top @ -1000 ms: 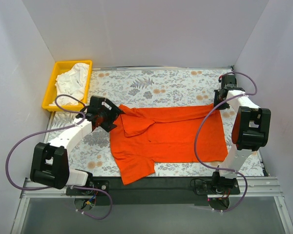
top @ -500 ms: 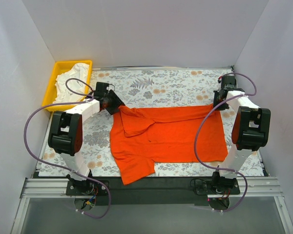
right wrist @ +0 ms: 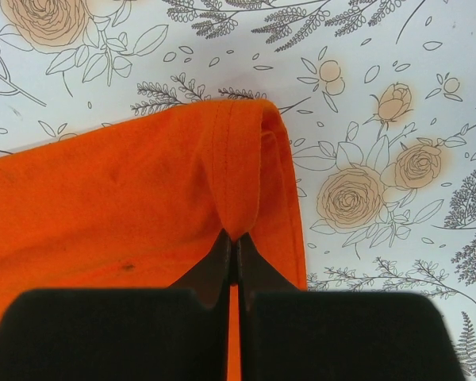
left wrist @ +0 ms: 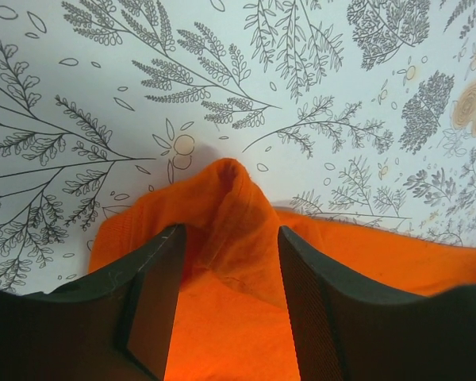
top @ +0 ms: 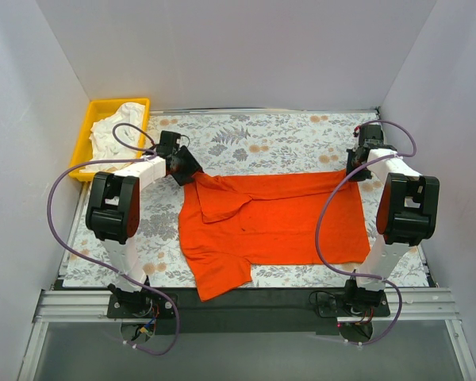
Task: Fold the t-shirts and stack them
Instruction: Fold the tshirt
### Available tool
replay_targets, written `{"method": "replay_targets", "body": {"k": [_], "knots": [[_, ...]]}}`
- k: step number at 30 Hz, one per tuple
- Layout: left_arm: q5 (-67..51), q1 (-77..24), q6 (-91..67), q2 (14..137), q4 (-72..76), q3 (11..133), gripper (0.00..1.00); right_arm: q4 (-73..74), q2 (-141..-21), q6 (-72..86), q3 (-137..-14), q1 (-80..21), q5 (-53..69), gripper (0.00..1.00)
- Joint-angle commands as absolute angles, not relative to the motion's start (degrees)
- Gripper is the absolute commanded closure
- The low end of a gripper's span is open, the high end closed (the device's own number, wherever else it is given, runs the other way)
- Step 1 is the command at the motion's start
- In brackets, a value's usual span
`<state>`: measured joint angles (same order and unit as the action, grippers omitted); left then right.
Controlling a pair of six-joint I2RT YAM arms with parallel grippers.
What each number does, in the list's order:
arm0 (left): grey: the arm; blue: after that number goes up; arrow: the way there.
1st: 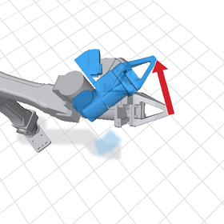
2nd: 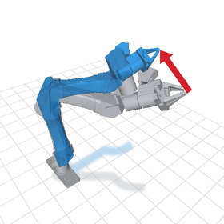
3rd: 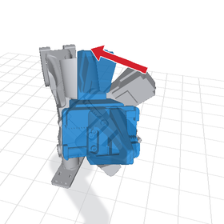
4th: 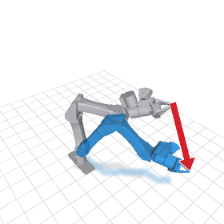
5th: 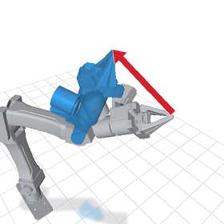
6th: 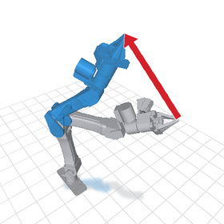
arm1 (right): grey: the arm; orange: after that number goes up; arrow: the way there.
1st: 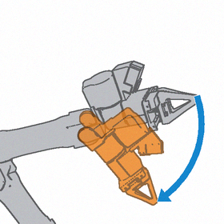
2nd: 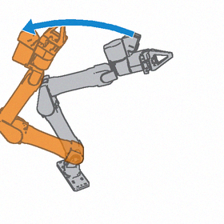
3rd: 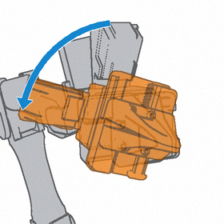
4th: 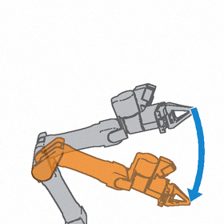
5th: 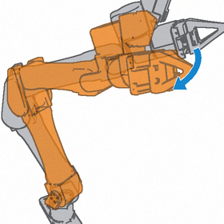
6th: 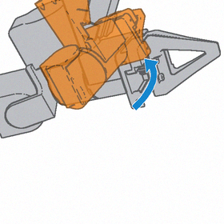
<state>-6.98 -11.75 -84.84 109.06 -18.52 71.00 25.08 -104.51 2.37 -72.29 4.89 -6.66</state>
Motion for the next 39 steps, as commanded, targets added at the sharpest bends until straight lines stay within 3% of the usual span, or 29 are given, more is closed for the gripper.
{"method": "replay_targets", "body": {"k": [1, 11, 17, 24, 39], "knots": [[-6.06, -11.69, -83.41, 108.81, -19.6, 72.86, 0.53, 23.47, -104.15, 2.28, -72.42, 5.27, -6.15, 0.99], [-5.28, -11.69, -83.32, 106.88, -19.6, 71.37, 1.0, 23.12, -104.33, 2.29, -72.68, 5.27, -6.59, 0.99], [1.57, -11.6, -86.57, 99.5, -22.76, 70.49, 1.0, 23.2, -103.89, 2.02, -73.48, 5.36, -8.52, 0.99], [1.85, -11.6, -92.71, 92.82, -23.91, 63.91, 1.0, 23.82, -103.89, 3.16, -74.27, 6.06, -9.31, 0.99], [0.62, -9.67, -91.85, 100.54, -18.46, 61.96, 1.0, 27.25, -104.76, 8.7, -70.67, 7.29, -5.02, 0.99]]}}
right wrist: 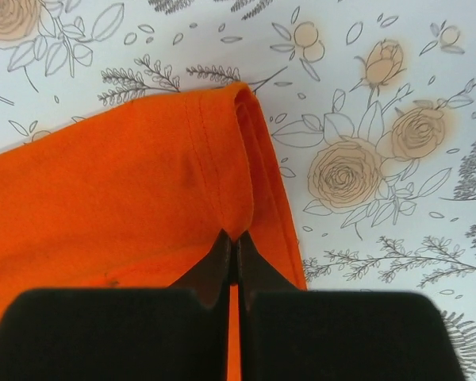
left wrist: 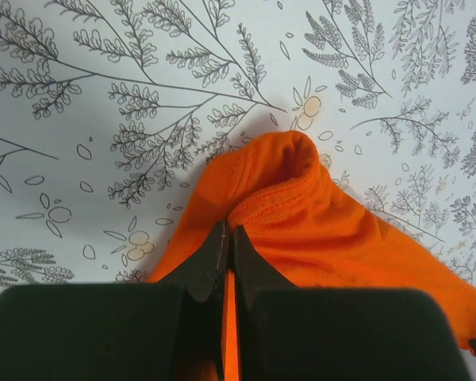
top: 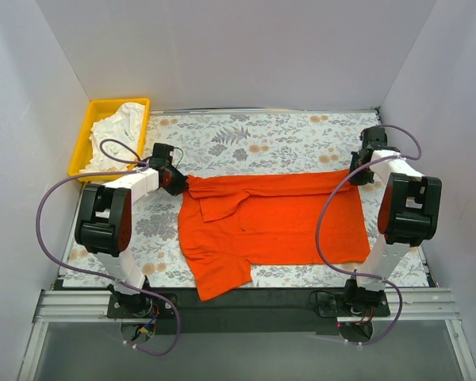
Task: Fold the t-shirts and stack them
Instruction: Fold the tshirt
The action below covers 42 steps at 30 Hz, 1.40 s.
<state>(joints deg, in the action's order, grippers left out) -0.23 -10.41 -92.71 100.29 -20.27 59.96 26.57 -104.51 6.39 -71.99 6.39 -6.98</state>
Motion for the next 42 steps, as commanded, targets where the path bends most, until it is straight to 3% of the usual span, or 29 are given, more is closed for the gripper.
{"method": "replay_targets", "body": {"k": [1, 12, 14, 15, 18, 25, 42], "knots": [[0.53, -9.58, -91.58, 100.89, -18.37, 62.31, 1.0, 27.25, -104.77, 9.05, -70.4, 7.56, -4.31, 0.99], [0.09, -8.96, -90.88, 102.48, -17.32, 62.23, 1.0, 24.61, -105.29, 10.03, -67.23, 13.09, 1.58, 0.98], [-0.09, -8.96, -90.88, 102.04, -16.88, 61.96, 1.0, 24.52, -104.68, 9.49, -68.2, 13.1, 1.67, 0.92], [-1.92, -8.96, -90.88, 101.78, -16.61, 61.53, 1.0, 24.43, -104.33, 9.32, -68.55, 13.1, 1.76, 0.84], [-2.9, -8.96, -90.79, 99.94, -15.91, 60.74, 0.77, 24.26, -103.1, 8.7, -70.22, 13.1, 2.63, 0.7], [-0.7, -8.79, -87.28, 96.5, -15.03, 61.34, 0.4, 22.68, -102.74, 5.8, -73.56, 13.1, 4.3, 0.53], [-9.23, -8.7, -70.93, 108.72, -11.95, 68.55, 0.39, 21.27, -110.48, 1.32, -77.87, 13.1, 8.17, 0.54]]}}
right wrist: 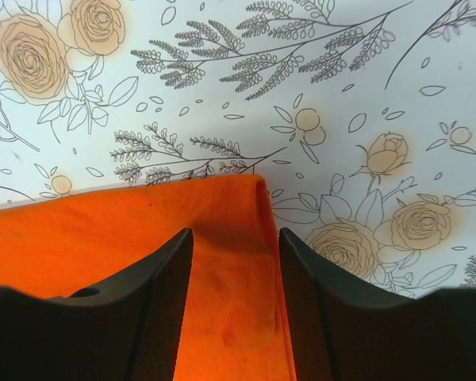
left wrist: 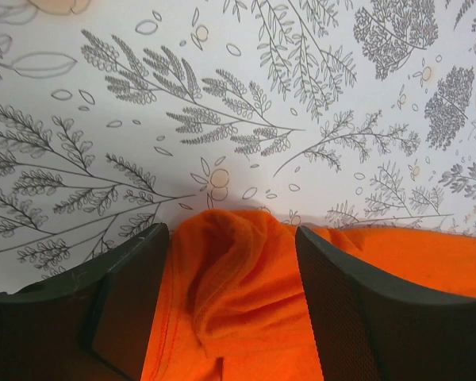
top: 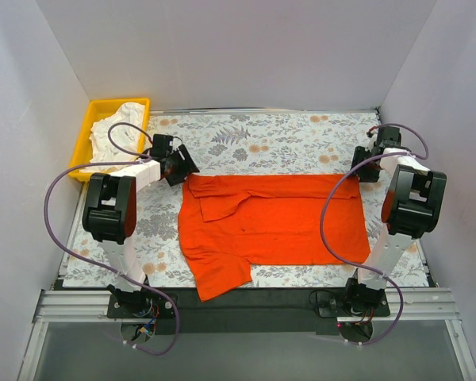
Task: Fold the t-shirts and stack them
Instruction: Fold the tshirt
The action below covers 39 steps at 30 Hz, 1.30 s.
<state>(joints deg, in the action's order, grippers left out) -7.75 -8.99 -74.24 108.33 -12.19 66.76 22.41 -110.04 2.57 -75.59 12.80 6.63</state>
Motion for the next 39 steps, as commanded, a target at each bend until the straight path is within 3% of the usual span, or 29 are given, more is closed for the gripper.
{"method": "replay_targets", "body": {"k": [1, 12, 17, 20, 35, 36, 39], "knots": [[-9.32, -8.7, -70.75, 109.16, -11.95, 68.55, 0.4, 21.27, -110.65, 1.23, -77.87, 13.18, 8.35, 0.54], [-9.41, -8.7, -71.1, 110.57, -11.87, 67.24, 0.69, 20.74, -112.23, 0.79, -77.17, 13.1, 8.61, 0.66], [-3.7, -8.44, -73.82, 110.57, -11.87, 66.62, 1.0, 20.65, -113.29, 0.97, -77.43, 13.18, 7.91, 0.83], [-0.53, -6.77, -78.21, 109.95, -11.52, 66.27, 1.0, 20.57, -113.38, 1.23, -77.96, 13.53, 5.2, 0.97], [0.09, -5.19, -77.52, 117.24, -8.7, 76.55, 0.99, 20.57, -119.18, 3.52, -86.92, 15.64, 6.06, 0.99], [0.09, -5.19, -76.56, 117.16, -8.53, 76.73, 0.97, 20.57, -119.18, 3.6, -86.92, 15.64, 6.24, 0.99], [-1.58, -5.19, -74.37, 116.2, -8.53, 77.26, 0.73, 20.48, -117.95, 3.69, -87.27, 15.56, 6.85, 0.85]]}}
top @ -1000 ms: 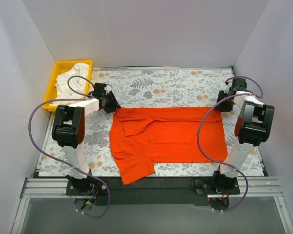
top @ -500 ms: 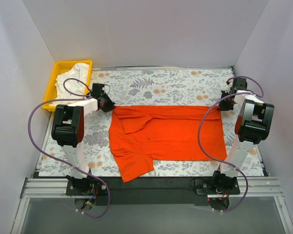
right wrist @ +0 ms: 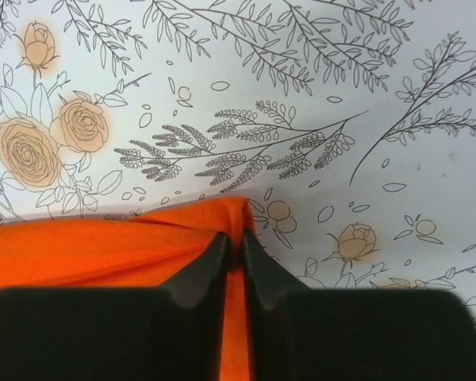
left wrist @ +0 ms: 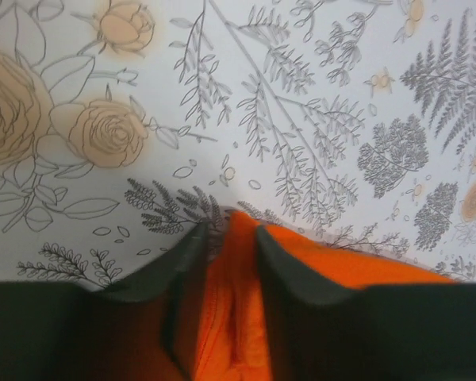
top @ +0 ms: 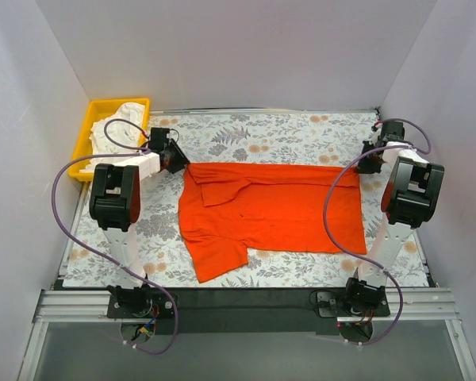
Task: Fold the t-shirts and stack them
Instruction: Fold the tshirt
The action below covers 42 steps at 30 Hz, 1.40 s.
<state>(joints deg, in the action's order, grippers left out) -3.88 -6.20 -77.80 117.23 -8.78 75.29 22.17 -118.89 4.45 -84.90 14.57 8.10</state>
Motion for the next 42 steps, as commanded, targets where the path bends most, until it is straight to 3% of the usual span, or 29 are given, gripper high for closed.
{"method": "replay_targets", "body": {"k": [1, 2, 5, 10, 14, 22, 26, 42], "knots": [[-1.41, -5.19, -73.66, 114.71, -8.53, 77.34, 0.63, 20.57, -116.82, 3.78, -87.28, 15.47, 6.94, 0.81], [-1.23, -5.19, -72.87, 113.91, -8.7, 77.26, 0.58, 20.74, -116.11, 3.87, -87.28, 15.47, 7.03, 0.72], [-0.79, -5.27, -70.76, 109.26, -9.66, 76.91, 0.41, 20.74, -112.08, 4.48, -86.58, 14.86, 6.6, 0.58], [3.95, -6.5, -70.75, 100.47, -16.42, 74.63, 0.33, 21.27, -102.86, 6.15, -83.59, 11.44, 5.8, 0.47], [2.47, -9.05, -75.14, 91.51, -20.47, 67.78, 0.34, 21.18, -96.25, 8.26, -79.2, 6.78, 6.85, 0.49], [-3.51, -18.1, -80.76, 79.72, -18.9, 51.34, 0.56, 10.21, -86.84, 18.1, -65.41, -9.83, 16.69, 0.59], [-4.83, -18.63, -83.23, 81.47, -16.27, 47.99, 0.62, 3.79, -86.84, 21.96, -61.28, -15.46, 18.89, 0.61], [-3.61, -20.04, -83.14, 93.6, -10.9, 51.33, 0.64, -6.33, -94.13, 28.47, -59.24, -25.93, 21.62, 0.64]]}}
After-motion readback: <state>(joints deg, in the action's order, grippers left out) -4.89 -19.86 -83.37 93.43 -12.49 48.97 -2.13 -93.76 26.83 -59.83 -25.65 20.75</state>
